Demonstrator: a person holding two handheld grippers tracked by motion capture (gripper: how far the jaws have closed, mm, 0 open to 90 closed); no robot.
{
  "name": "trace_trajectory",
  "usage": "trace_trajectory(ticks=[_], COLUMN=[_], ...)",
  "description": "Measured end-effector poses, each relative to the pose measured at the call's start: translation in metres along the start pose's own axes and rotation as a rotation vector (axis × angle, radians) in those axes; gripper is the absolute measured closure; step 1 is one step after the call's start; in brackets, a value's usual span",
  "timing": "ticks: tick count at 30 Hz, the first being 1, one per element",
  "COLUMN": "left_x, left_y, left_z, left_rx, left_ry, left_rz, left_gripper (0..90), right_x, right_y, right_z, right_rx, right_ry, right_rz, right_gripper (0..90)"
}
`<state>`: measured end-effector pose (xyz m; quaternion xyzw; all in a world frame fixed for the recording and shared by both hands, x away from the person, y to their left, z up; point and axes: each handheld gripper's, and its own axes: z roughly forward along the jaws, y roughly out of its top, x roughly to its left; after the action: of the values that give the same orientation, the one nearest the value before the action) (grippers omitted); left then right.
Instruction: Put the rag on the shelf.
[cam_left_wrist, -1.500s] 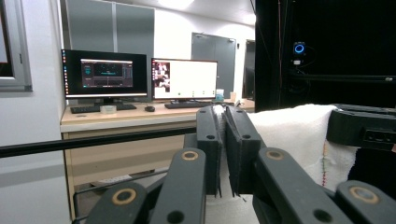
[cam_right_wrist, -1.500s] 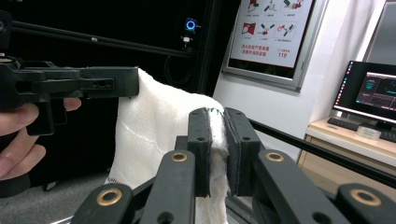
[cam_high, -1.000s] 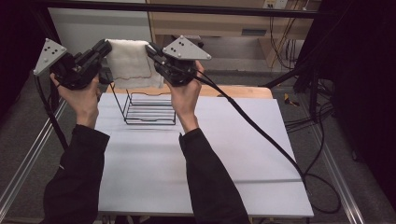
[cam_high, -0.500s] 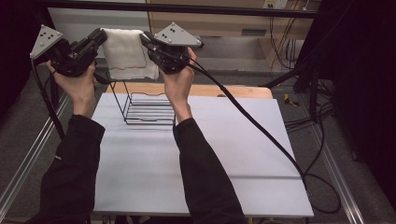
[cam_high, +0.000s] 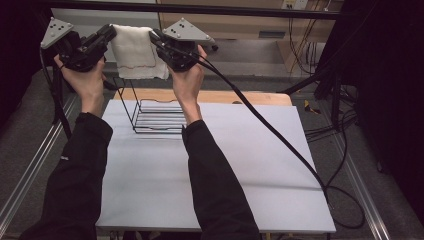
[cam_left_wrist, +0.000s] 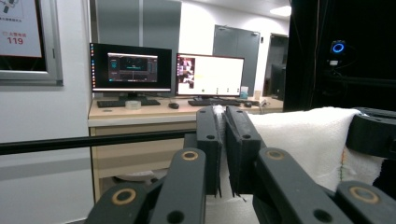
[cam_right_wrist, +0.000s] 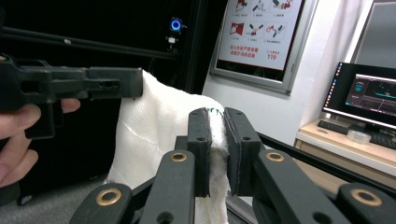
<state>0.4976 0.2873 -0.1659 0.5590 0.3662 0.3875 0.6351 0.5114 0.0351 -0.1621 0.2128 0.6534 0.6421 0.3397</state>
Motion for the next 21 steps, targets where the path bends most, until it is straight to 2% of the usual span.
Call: trace_trajectory(ticks=[4, 11, 16, 21], left_x=[0.002, 0.004, 0.01, 0.012], left_y=[-0.001, 0.001, -0.006, -0.012], left_z=[0.006, 0.016, 0.02, 0.021], left_rx=[-0.002, 0.01, 0.022, 0.045], left_ry=[-0.007, 0.0, -0.011, -0.002], left_rz=[-0.01, 0.002, -0.014, -0.009], left_gripper=[84.8, 84.8, 84.7, 84.8], right_x=[-0.006, -0.015, -0.017, -0.017], right_y=[-0.002, -0.002, -0.005, -0.01], right_z=[0.004, 0.011, 0.015, 0.018], right_rx=[0.004, 0.005, 0.019, 0.041], right_ry=[-0.006, -0.012, -0.004, -0.002], right_rz=[0.001, 0.009, -0.001, 0.001], right_gripper=[81.7, 81.7, 81.6, 81.5])
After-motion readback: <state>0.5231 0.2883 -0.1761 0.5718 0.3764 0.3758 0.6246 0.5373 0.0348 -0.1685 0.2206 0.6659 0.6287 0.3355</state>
